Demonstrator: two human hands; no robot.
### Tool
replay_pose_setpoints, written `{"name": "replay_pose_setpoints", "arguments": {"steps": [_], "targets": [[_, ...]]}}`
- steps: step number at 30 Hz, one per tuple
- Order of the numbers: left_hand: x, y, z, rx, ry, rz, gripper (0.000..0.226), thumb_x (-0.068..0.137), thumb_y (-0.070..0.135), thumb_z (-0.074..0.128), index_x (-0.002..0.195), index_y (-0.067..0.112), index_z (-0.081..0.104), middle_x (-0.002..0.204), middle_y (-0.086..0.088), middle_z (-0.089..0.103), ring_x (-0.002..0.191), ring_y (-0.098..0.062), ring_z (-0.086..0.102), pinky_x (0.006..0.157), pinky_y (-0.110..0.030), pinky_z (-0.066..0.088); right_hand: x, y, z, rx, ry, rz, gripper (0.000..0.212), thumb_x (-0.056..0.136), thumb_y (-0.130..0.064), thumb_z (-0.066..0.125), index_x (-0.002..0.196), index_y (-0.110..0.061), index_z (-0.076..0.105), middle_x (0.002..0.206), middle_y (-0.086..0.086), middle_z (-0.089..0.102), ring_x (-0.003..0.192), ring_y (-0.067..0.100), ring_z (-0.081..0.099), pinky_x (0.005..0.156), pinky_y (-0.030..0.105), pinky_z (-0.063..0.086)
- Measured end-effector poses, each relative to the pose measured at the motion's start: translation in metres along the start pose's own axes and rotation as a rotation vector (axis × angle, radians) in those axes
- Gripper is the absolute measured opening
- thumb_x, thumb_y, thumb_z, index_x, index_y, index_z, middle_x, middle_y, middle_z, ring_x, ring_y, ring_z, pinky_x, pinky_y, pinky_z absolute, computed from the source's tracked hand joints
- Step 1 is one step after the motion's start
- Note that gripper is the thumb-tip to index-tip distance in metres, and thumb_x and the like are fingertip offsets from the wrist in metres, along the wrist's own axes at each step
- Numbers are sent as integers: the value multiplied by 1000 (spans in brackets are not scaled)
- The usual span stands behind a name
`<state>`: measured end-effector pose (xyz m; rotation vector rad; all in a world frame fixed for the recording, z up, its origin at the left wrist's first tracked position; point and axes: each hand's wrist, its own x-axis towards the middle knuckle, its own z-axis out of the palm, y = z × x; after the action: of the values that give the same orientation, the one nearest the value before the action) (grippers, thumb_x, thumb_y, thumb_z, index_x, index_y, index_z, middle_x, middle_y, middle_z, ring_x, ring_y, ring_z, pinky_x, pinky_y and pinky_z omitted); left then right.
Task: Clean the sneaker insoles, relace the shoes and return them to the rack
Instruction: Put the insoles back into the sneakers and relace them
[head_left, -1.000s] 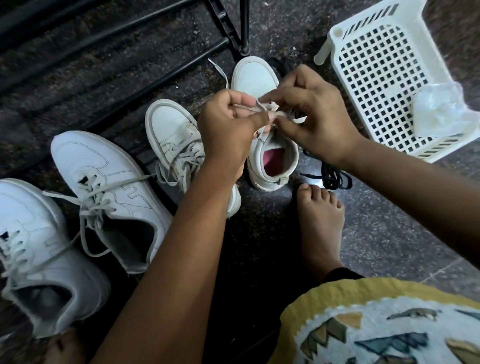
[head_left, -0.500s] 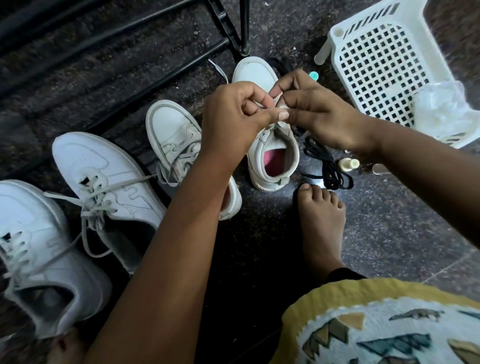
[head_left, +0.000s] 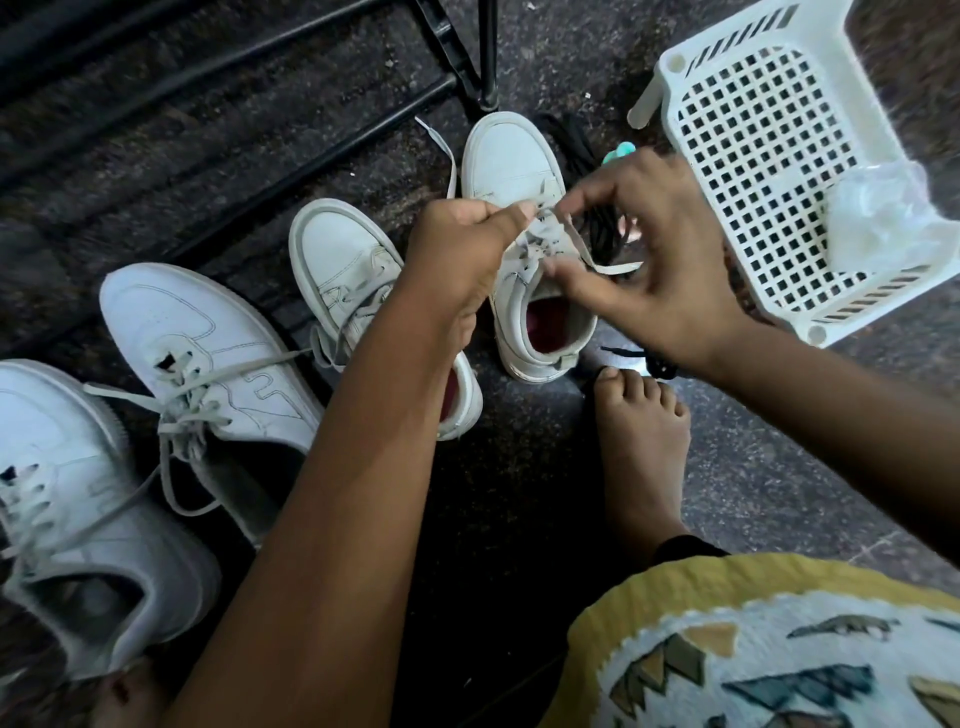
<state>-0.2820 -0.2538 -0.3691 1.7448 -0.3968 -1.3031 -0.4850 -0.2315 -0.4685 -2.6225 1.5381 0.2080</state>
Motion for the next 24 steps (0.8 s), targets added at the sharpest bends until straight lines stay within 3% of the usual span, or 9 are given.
{"name": "replay_pose_setpoints", "arguments": {"steps": [3, 4, 6, 8, 11, 15, 17, 21, 24], "targets": [[-4, 4, 1, -26, -9, -16, 24, 92, 11, 57, 68, 11, 56, 34, 16, 52, 33, 7, 48, 37, -4, 33, 77, -11, -75, 677, 217, -390, 20, 86, -28, 66, 101, -15, 64, 96, 2, 63, 91, 24, 53, 79, 40, 42], [-5, 4, 1, -47, -8, -25, 24, 92, 11, 58, 68, 12, 57, 37, 15, 55, 36, 9, 51, 37, -4, 34, 92, -15, -93, 749, 255, -414, 17, 86, -31, 67, 94, -17, 68, 94, 0, 63, 90, 23, 53, 79, 43, 43], [-7, 4, 1, -104, -26, -44, 21, 92, 12, 58, 71, 12, 59, 42, 13, 59, 37, 6, 53, 37, -5, 36, 104, -19, -100, 731, 257, -375, 14, 88, -32, 66, 89, -18, 69, 89, -5, 64, 86, 18, 53, 79, 46, 44], [-7, 5, 0, -212, -50, -82, 18, 93, 13, 56, 75, 11, 59, 45, 10, 60, 37, 3, 52, 38, -7, 37, 102, -14, -96, 801, 202, -384, 15, 88, -30, 65, 92, -16, 69, 84, -12, 62, 82, 13, 53, 79, 40, 44], [-2, 5, -6, -358, -96, -163, 14, 95, 12, 50, 85, 13, 60, 63, 6, 64, 53, -3, 56, 54, -15, 46, 108, -7, -94, 896, 127, -381, 14, 89, -27, 63, 100, -18, 63, 79, -18, 58, 78, 16, 54, 80, 36, 44], [5, 0, -22, -267, -75, -192, 21, 98, 12, 42, 88, 21, 58, 68, 9, 51, 53, -3, 39, 42, -12, 34, 112, 6, -87, 1068, -11, -321, 21, 87, -20, 61, 97, -33, 48, 78, -11, 55, 75, 12, 53, 75, 38, 47], [8, -4, -30, -247, -24, -169, 23, 97, 10, 40, 87, 21, 57, 64, 10, 50, 51, -2, 38, 41, -13, 31, 113, 14, -88, 1075, -39, -322, 26, 86, -14, 61, 96, -31, 44, 77, -10, 52, 72, 9, 50, 71, 32, 43], [13, -14, -35, -52, 126, -76, 24, 94, 5, 46, 83, 23, 57, 68, 9, 49, 52, -4, 36, 45, -14, 29, 113, 24, -89, 1168, -128, -268, 27, 86, -6, 57, 97, -25, 40, 76, -6, 49, 73, 15, 46, 70, 42, 42], [11, -14, -33, -161, 159, -58, 24, 93, 2, 48, 83, 22, 56, 66, 9, 53, 50, -3, 43, 48, -15, 34, 109, 26, -91, 1399, -171, -144, 28, 83, -2, 58, 95, -21, 42, 72, -11, 54, 71, 11, 48, 70, 32, 42]]}}
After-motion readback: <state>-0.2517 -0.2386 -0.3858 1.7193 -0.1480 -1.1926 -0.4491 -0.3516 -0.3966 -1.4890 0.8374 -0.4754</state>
